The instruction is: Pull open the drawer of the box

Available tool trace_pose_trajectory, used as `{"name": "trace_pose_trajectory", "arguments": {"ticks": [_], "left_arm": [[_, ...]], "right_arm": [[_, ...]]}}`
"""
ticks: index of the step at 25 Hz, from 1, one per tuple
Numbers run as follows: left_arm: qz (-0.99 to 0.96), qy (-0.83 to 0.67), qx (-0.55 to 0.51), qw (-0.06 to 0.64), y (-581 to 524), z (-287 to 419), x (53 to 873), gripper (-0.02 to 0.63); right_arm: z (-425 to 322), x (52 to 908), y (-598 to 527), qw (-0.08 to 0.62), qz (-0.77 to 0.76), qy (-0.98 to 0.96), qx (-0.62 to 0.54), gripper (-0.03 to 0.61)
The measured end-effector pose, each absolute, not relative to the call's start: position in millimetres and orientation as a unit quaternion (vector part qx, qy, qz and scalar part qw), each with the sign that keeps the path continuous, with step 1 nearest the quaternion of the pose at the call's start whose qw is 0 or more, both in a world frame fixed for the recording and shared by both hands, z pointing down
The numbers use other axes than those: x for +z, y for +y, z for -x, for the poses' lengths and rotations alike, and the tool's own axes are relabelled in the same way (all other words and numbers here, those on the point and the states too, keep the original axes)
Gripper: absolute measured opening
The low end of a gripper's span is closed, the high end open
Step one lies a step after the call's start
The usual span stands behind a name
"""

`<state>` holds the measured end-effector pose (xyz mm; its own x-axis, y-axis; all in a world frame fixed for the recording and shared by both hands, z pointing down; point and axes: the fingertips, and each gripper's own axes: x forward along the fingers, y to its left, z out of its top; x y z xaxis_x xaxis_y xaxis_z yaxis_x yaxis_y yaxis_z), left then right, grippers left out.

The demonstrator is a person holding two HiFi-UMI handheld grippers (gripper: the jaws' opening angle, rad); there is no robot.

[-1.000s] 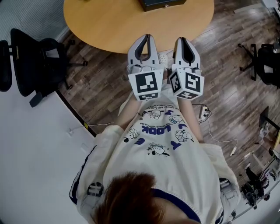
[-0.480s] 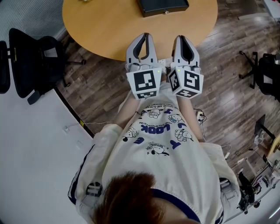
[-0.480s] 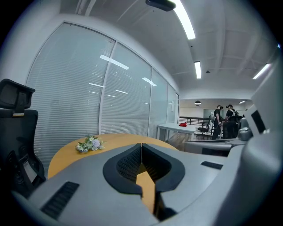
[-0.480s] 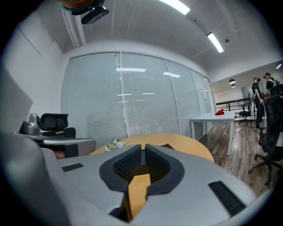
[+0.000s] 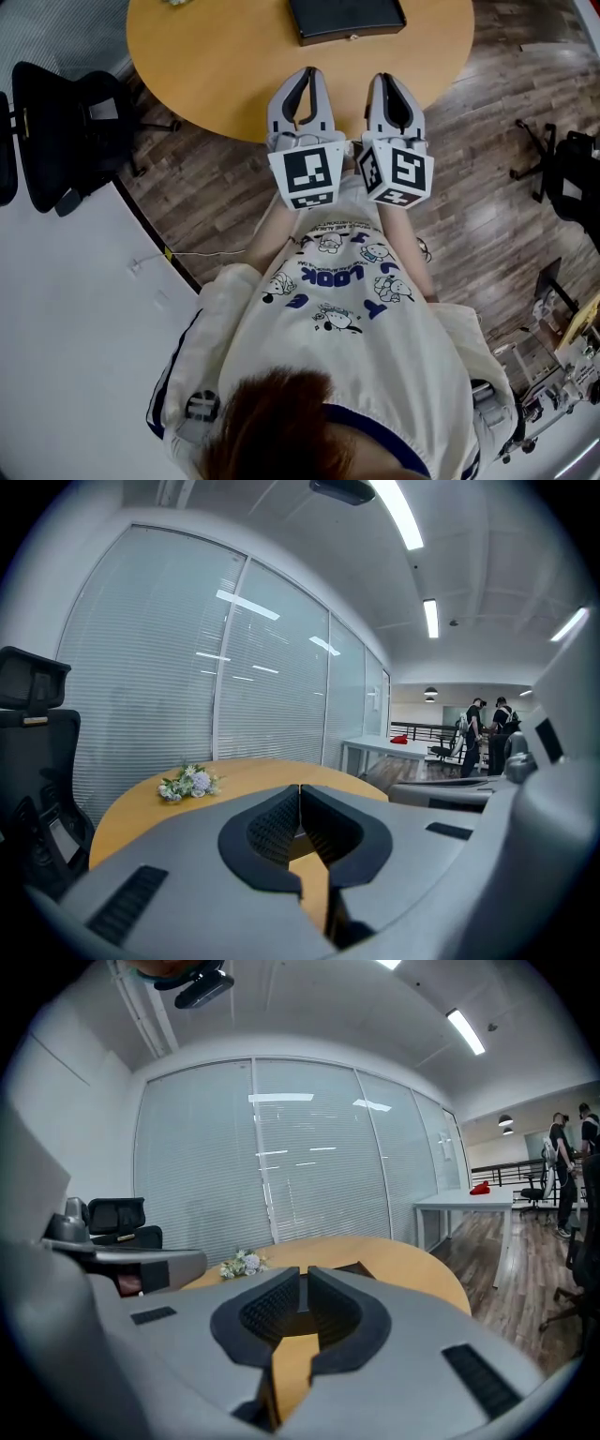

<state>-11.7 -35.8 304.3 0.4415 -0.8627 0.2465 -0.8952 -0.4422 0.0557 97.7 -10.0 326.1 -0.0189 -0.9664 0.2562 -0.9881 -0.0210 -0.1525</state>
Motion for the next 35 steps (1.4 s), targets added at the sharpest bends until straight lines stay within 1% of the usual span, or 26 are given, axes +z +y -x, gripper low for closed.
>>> {"name": "trace_pose_trajectory", "arguments": {"ticks": [18,35], "left_arm": [[-0.809,-0.562,0.128,0.119,-79,-21,346,0.017],[-0.784,-0.584,0.148,0.148,-102,-30,381,0.015]], "right_arm": [[-131,367,-64,0.076,-0.653,-0.731,0.182,0.044],[-129,404,-98,0.1,-0.603,-0.762,0.215,0.046]]}}
